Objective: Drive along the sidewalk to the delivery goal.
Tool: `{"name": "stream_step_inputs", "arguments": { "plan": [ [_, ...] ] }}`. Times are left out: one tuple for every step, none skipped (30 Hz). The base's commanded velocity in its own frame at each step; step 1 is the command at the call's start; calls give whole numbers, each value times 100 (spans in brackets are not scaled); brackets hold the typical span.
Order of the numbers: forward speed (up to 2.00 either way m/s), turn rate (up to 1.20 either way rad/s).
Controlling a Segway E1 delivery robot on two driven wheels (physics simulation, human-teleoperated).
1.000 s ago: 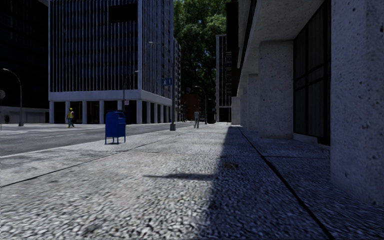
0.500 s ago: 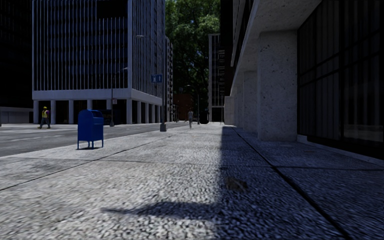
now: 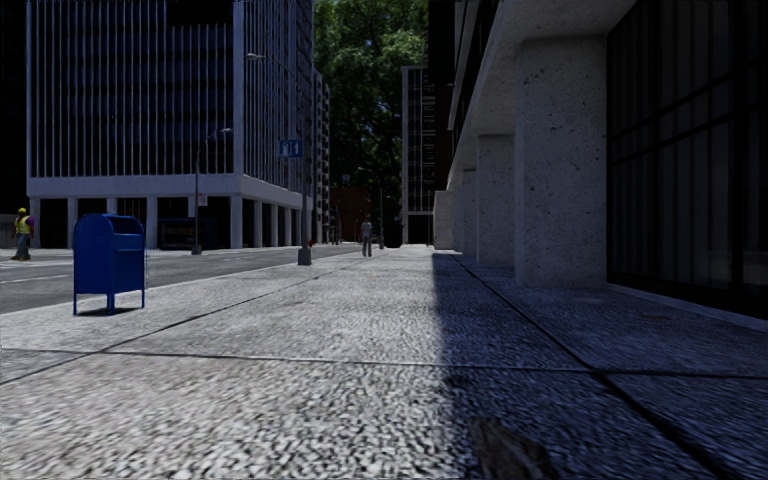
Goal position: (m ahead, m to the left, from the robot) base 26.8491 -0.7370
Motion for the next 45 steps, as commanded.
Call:
{"name": "stream_step_inputs", "arguments": {
  "plan": [
    [200,-8],
    [200,0],
    [200,0],
    [200,0],
    [200,0],
    [200,0],
    [200,0],
    [200,0],
    [200,0],
    [200,0],
    [200,-14],
    [200,-19],
    [200,-19],
    [200,-31],
    [200,-37],
    [200,-39],
    [200,-39],
    [200,-39],
    [200,-39],
    [200,-39],
    [200,-39],
    [200,-39],
    [200,0],
    [200,0],
    [200,0],
    [200,0],
    [200,0],
    [200,0],
    [200,0],
    [200,0],
    [200,0],
    [200,0],
    [200,0],
    [200,0],
    [200,0],
    [200,0],
    [200,-15],
    [200,-29],
    [200,-29],
    [200,-35],
    [200,-36],
    [200,-37],
    [200,-37],
    [200,-37],
    [200,0]
  ]
}}
